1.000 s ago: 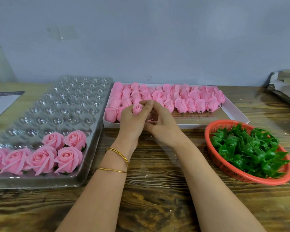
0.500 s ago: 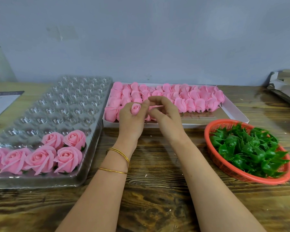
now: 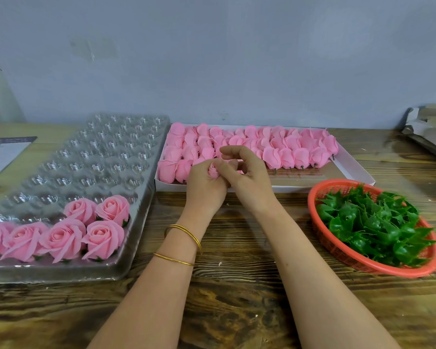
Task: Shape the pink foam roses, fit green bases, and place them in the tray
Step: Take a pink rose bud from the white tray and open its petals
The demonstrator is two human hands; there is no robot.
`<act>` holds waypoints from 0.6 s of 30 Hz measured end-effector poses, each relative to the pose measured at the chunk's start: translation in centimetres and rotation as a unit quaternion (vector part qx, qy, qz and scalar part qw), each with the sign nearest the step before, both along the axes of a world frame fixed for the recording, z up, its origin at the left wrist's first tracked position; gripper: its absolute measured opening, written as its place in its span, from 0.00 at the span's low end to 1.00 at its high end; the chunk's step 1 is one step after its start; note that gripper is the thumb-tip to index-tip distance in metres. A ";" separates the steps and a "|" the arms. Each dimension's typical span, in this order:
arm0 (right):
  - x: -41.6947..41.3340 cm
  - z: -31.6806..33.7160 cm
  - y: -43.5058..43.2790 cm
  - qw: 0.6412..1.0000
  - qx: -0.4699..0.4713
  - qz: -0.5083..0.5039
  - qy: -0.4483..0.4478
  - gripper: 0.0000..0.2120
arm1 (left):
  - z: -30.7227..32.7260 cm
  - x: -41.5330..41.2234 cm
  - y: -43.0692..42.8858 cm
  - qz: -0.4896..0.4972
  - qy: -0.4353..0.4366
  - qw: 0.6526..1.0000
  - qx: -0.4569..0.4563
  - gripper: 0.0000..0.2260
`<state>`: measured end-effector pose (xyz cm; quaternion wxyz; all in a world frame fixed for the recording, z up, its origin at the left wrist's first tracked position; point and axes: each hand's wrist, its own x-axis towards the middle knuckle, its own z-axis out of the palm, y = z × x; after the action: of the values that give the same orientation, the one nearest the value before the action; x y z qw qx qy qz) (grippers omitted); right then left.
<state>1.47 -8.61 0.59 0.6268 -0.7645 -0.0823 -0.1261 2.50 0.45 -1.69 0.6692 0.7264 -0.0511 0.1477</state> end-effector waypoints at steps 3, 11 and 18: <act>0.0 0.0 -0.1 1.000 0.006 0.011 0.004 0.14 | 0.2 -0.2 -0.1 -0.003 -0.003 1.000 0.001 0.13; 0.1 -0.1 -0.1 0.999 0.016 0.037 -0.003 0.14 | 0.2 -0.3 0.1 0.004 0.003 1.000 0.013 0.12; 0.0 -0.1 -0.2 0.998 0.013 0.054 0.002 0.15 | 0.2 -0.4 0.1 -0.002 0.003 1.000 0.030 0.13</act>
<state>1.50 -8.86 0.51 0.6426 -0.7511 -0.1204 -0.0919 2.11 0.56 -1.46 0.6473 0.7468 -0.0547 0.1426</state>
